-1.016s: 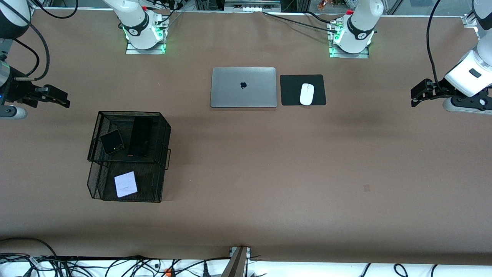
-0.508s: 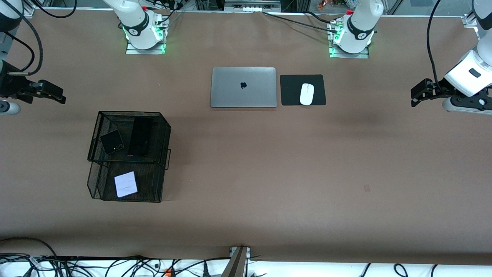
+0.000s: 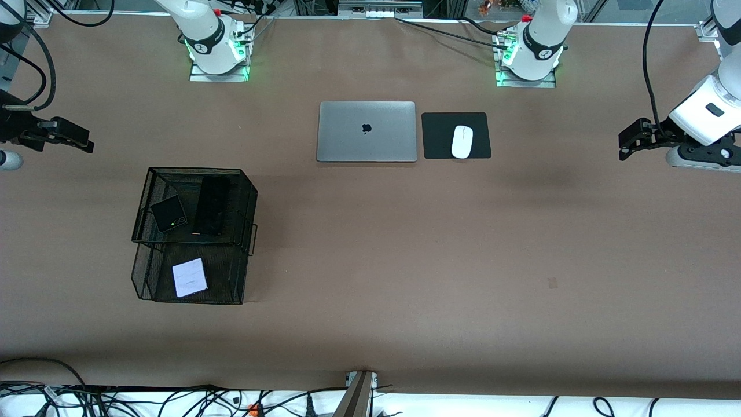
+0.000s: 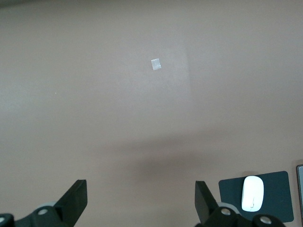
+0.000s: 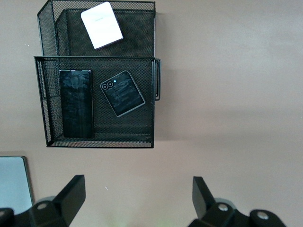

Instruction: Place phones with both arms

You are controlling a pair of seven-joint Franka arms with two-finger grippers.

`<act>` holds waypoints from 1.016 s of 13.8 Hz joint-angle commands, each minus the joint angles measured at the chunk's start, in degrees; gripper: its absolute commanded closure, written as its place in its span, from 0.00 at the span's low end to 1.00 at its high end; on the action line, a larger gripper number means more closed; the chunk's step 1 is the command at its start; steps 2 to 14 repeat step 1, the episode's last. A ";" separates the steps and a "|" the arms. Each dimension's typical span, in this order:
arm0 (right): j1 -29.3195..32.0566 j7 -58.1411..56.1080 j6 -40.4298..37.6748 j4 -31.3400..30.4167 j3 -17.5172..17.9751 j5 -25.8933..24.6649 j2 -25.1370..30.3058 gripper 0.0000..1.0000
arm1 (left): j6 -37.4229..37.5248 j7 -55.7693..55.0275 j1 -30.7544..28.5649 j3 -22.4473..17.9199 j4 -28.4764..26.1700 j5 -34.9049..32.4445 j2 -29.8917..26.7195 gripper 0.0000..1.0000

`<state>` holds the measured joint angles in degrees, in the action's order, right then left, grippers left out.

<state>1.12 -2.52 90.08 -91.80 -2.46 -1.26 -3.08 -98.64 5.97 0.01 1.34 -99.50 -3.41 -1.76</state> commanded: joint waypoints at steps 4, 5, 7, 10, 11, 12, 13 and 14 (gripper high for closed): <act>-1.03 0.76 -1.14 0.21 -0.62 -0.94 0.62 0.00 | 1.44 1.59 -0.44 0.06 1.59 1.83 0.61 0.00; -1.03 0.76 -1.14 0.21 -0.62 -0.94 0.62 0.00 | 1.44 1.59 -0.44 0.06 1.59 1.83 0.61 0.00; -1.03 0.76 -1.14 0.21 -0.62 -0.94 0.62 0.00 | 1.44 1.59 -0.44 0.06 1.59 1.83 0.61 0.00; -1.03 0.76 -1.14 0.21 -0.62 -0.94 0.62 0.00 | 1.44 1.59 -0.44 0.06 1.59 1.83 0.61 0.00; -1.03 0.76 -1.14 0.21 -0.62 -0.94 0.62 0.00 | 1.44 1.59 -0.44 0.06 1.59 1.83 0.61 0.00; -1.03 0.76 -1.14 0.21 -0.62 -0.94 0.62 0.00 | 1.44 1.59 -0.44 0.06 1.59 1.83 0.61 0.00; -1.03 0.76 -1.14 0.21 -0.62 -0.94 0.62 0.00 | 1.44 1.59 -0.44 0.06 1.59 1.83 0.61 0.00; -1.03 0.76 -1.14 0.21 -0.62 -0.94 0.62 0.00 | 1.44 1.59 -0.44 0.06 1.59 1.83 0.61 0.00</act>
